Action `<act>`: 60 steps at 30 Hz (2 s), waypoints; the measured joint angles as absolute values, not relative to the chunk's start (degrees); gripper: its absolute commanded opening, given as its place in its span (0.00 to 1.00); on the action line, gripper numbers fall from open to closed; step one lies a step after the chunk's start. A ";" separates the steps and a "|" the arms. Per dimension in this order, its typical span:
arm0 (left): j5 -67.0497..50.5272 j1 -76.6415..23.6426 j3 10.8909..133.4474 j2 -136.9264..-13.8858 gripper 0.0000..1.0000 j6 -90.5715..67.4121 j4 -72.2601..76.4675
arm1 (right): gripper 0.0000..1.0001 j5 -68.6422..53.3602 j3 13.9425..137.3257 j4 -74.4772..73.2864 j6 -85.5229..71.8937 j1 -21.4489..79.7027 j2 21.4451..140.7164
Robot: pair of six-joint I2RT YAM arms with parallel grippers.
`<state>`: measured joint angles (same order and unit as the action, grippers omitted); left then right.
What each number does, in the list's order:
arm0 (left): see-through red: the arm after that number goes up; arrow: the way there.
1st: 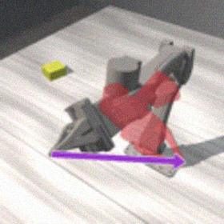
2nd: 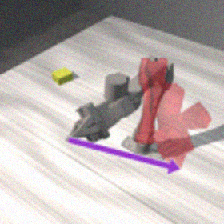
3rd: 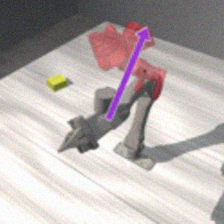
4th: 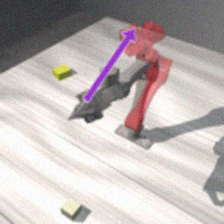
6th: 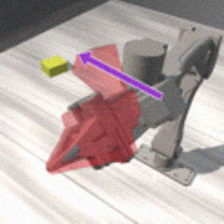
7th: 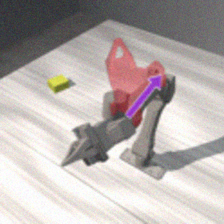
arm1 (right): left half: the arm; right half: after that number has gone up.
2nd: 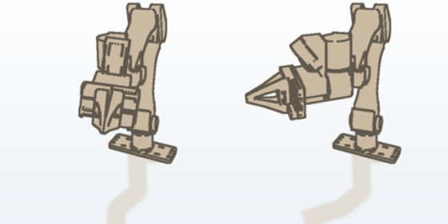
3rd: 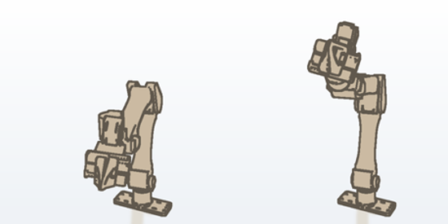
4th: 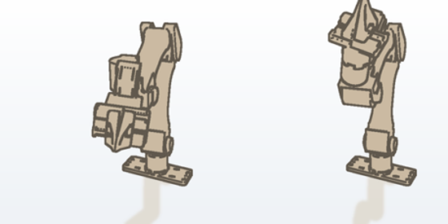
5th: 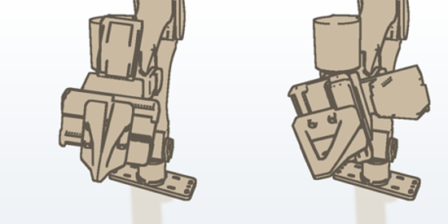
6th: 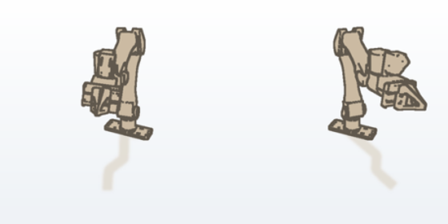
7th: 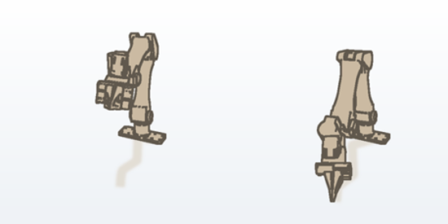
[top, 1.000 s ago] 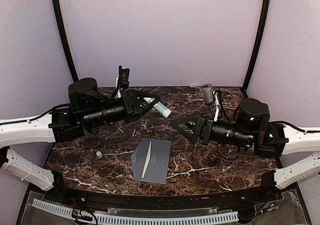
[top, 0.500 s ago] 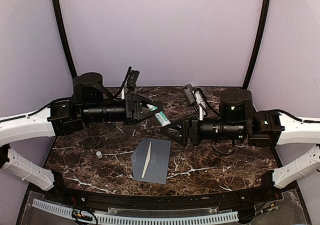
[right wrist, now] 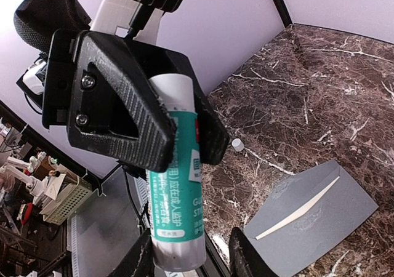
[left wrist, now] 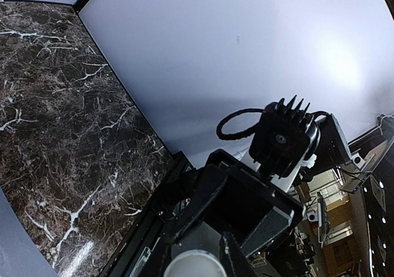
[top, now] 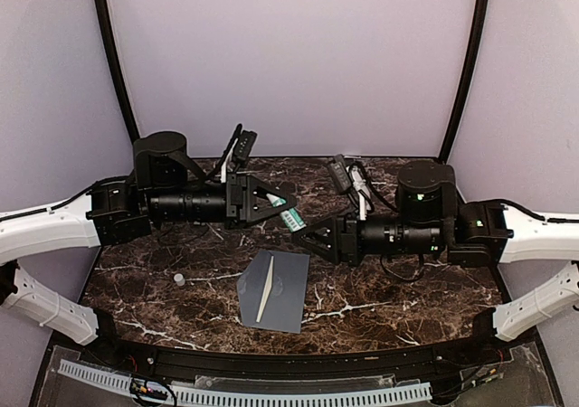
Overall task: Place the letter into the envelope and seal it
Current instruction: Unscrew the solid glue.
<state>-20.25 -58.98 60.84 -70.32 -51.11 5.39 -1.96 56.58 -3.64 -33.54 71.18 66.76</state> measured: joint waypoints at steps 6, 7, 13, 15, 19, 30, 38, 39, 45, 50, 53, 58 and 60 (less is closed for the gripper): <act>-21.19 -58.98 60.84 -70.32 0.00 -50.96 5.28 | 0.23 -3.42 56.47 -1.87 -33.76 71.18 66.72; -21.32 -58.98 60.84 -70.32 0.00 -50.96 5.28 | 0.18 -3.57 56.45 -1.65 -33.74 71.18 66.72; -21.71 -58.98 60.99 -70.43 0.00 -50.78 4.78 | 0.05 -4.64 55.79 -0.40 -34.44 71.11 66.72; -21.85 -58.98 61.08 -70.50 0.00 -50.48 4.45 | 0.04 -5.02 55.20 0.45 -34.79 71.09 66.72; -22.81 -58.98 61.30 -70.50 0.00 -48.82 3.92 | 0.03 -6.74 52.86 4.25 -36.40 70.74 66.26; -30.81 -58.98 58.83 -69.23 0.00 -45.19 13.30 | 0.05 -18.26 45.30 22.79 -46.24 68.60 64.71; -32.32 -59.09 57.25 -68.18 0.00 -43.92 17.43 | 0.16 -22.83 43.33 29.95 -50.78 67.53 64.71; -32.18 -59.09 57.14 -68.14 0.00 -43.94 17.54 | 0.18 -22.94 43.31 29.93 -51.05 67.44 64.71; -26.35 -58.89 56.82 -66.61 0.00 -45.34 14.94 | 0.49 -19.88 43.92 24.49 -48.38 67.09 64.07; -20.56 -57.67 56.84 -63.61 0.00 -47.86 11.05 | 0.63 -16.14 44.88 15.31 -43.94 67.00 62.33; -19.16 -57.10 56.84 -63.35 0.00 -49.47 9.04 | 0.64 -14.28 46.87 10.00 -41.06 67.26 62.15; -19.11 -57.04 56.99 -65.12 0.00 -51.18 6.24 | 0.64 -9.19 52.05 2.42 -35.92 69.43 63.31; -19.55 -57.04 56.99 -66.06 0.00 -51.57 5.76 | 0.62 -7.35 54.30 0.08 -34.22 70.28 64.53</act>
<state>-19.55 -57.04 56.99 -66.06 -51.57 5.76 -7.35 54.30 0.08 -34.22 70.28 64.53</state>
